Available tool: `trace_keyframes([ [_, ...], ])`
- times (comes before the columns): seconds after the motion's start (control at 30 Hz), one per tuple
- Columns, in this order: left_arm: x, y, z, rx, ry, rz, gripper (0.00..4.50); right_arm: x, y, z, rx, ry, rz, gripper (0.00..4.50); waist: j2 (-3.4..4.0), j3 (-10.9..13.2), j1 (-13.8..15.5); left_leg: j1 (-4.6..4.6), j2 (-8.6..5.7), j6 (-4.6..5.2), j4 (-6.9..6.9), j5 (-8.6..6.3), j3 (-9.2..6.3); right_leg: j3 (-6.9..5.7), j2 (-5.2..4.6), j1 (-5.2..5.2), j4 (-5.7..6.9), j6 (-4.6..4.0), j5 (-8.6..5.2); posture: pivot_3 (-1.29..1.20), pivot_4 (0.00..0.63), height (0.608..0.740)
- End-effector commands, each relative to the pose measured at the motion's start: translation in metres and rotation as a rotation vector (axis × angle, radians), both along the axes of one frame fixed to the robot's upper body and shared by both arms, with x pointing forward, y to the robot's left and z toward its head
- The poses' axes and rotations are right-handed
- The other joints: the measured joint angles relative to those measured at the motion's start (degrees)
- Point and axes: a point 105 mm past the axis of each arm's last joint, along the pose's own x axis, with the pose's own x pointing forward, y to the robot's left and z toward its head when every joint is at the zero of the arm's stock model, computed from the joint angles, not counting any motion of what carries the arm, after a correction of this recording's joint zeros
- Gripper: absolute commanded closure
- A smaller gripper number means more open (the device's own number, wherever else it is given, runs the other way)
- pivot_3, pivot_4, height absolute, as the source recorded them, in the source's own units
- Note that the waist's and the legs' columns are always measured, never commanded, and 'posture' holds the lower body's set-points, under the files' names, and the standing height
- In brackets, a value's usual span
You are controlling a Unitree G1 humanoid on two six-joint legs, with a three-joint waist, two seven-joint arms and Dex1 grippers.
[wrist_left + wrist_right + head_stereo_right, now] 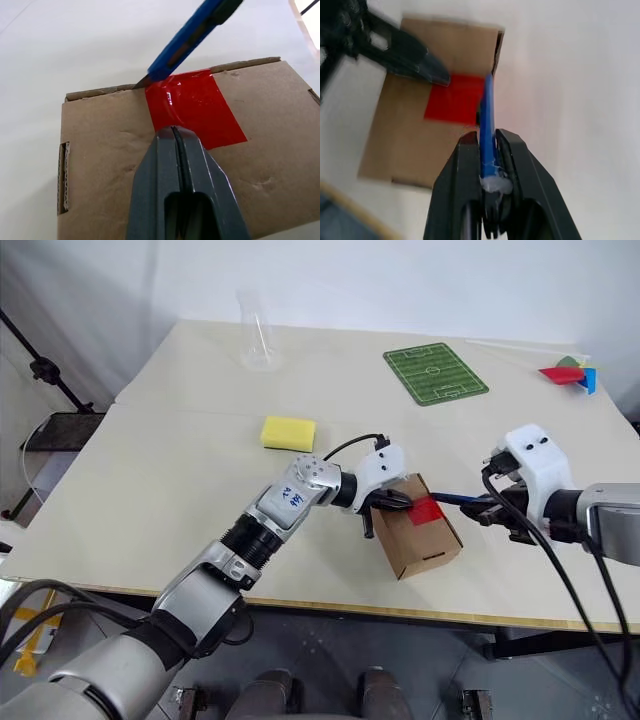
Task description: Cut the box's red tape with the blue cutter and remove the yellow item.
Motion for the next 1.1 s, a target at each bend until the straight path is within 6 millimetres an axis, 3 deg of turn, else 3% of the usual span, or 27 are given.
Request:
trace_keyframes([
  [0.03,-0.009,0.022,-0.073,0.208,0.171,0.058,4.50,-0.016,0.006,0.003,0.043,0.128,0.064,4.33,0.02,-0.03,-0.06,0.00,-0.02,0.02,0.00,-0.01,-0.04,-0.12,-0.06,0.10,-0.16,0.00,0.00,0.00,0.150,0.740],
  [0.23,-0.009,0.021,-0.076,0.209,0.175,0.063,4.50,-0.022,-0.005,0.017,-0.002,0.180,0.009,4.33,0.07,-0.08,-0.21,0.45,-0.05,0.44,-0.21,-0.24,-0.27,-0.43,-0.20,0.93,-0.85,0.00,0.00,0.00,0.150,0.740],
  [0.4,-0.012,0.016,-0.076,0.196,0.186,0.057,4.50,-0.028,-0.012,0.015,-0.018,0.243,-0.030,4.33,0.08,-0.09,-0.15,0.96,-0.05,0.50,-0.60,-0.25,-0.45,-0.56,-0.25,1.68,-1.57,0.00,-0.01,0.00,0.150,0.740],
  [0.63,-0.012,0.013,-0.074,0.170,0.192,0.060,4.50,-0.039,-0.019,0.004,-0.058,0.303,-0.060,4.33,0.01,-0.17,0.34,0.91,-0.09,0.53,-0.75,-0.27,-0.54,-0.68,-0.32,1.75,-1.91,0.00,0.00,0.00,0.150,0.740],
  [0.93,-0.012,0.010,-0.070,0.152,0.192,0.057,4.50,-0.018,-0.015,0.038,-0.002,0.067,-0.060,4.33,0.08,-0.19,0.52,0.88,-0.10,0.53,-0.76,-0.27,-0.54,-0.68,-0.33,1.74,-1.96,0.01,0.00,0.00,0.150,0.740],
  [1.1,-0.013,0.009,-0.069,0.150,0.192,0.054,4.50,-0.008,-0.017,0.036,-0.017,0.034,-0.071,4.33,0.08,-0.18,0.86,0.86,-0.10,0.53,-0.84,-0.27,-0.54,-0.68,-0.33,1.74,-2.10,0.01,0.00,0.00,0.150,0.740],
])
